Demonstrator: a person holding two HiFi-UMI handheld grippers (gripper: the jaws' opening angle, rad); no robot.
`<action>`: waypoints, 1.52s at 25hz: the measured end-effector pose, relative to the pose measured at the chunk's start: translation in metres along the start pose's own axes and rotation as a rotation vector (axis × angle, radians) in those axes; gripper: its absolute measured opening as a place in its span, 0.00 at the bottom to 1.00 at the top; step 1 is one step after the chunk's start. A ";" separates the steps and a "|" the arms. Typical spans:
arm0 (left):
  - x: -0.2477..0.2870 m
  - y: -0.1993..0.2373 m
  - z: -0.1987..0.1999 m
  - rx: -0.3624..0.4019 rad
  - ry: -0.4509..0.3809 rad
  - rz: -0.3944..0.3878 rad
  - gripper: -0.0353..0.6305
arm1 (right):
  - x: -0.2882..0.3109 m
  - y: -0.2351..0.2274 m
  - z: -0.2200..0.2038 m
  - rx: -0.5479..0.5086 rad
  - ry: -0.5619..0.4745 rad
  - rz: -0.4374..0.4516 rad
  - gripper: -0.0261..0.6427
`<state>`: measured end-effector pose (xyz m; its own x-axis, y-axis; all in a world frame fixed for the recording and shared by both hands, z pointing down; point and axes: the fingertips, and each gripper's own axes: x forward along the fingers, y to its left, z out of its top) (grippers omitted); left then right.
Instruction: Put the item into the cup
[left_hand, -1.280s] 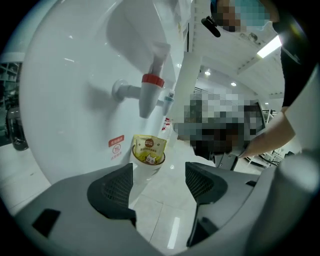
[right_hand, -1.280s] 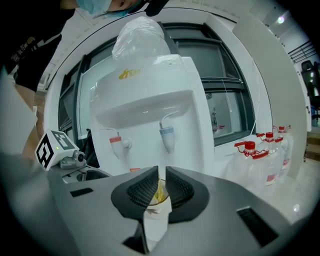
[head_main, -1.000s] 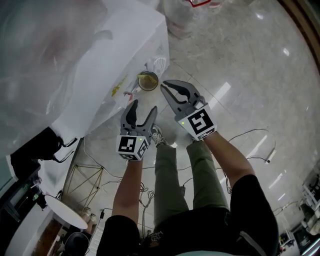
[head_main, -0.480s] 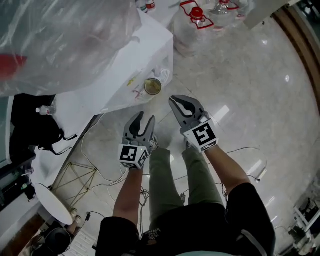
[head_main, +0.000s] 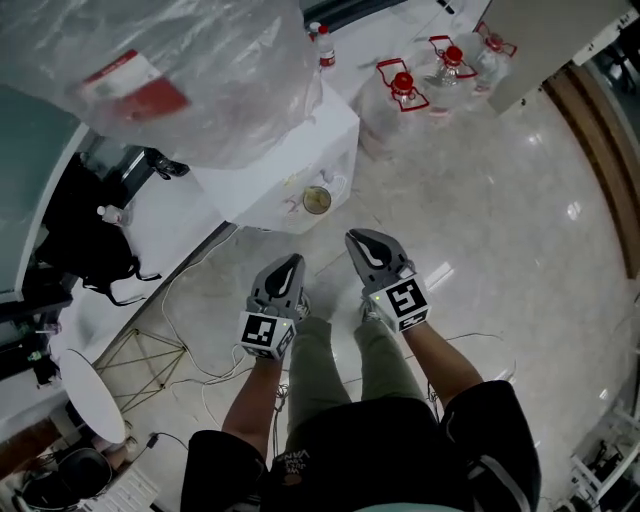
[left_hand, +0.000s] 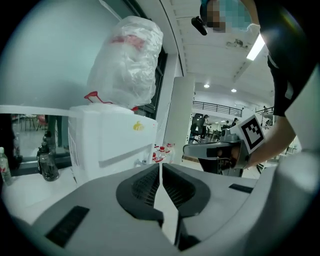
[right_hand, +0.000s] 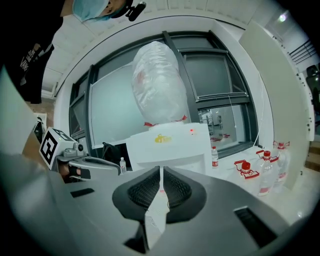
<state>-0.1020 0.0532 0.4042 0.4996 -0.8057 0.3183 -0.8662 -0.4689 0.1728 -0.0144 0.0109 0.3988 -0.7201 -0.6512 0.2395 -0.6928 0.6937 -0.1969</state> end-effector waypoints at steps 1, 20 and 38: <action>-0.004 -0.003 0.008 0.000 -0.009 0.001 0.10 | -0.005 0.003 0.007 -0.001 0.000 0.002 0.11; -0.079 -0.048 0.143 0.039 -0.128 -0.045 0.09 | -0.080 0.060 0.122 0.024 -0.076 -0.005 0.11; -0.142 -0.056 0.175 0.069 -0.177 -0.103 0.08 | -0.112 0.101 0.159 0.013 -0.096 -0.031 0.11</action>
<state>-0.1224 0.1304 0.1865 0.5845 -0.8005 0.1326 -0.8109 -0.5706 0.1298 -0.0094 0.1047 0.2006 -0.6986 -0.6988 0.1539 -0.7145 0.6693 -0.2039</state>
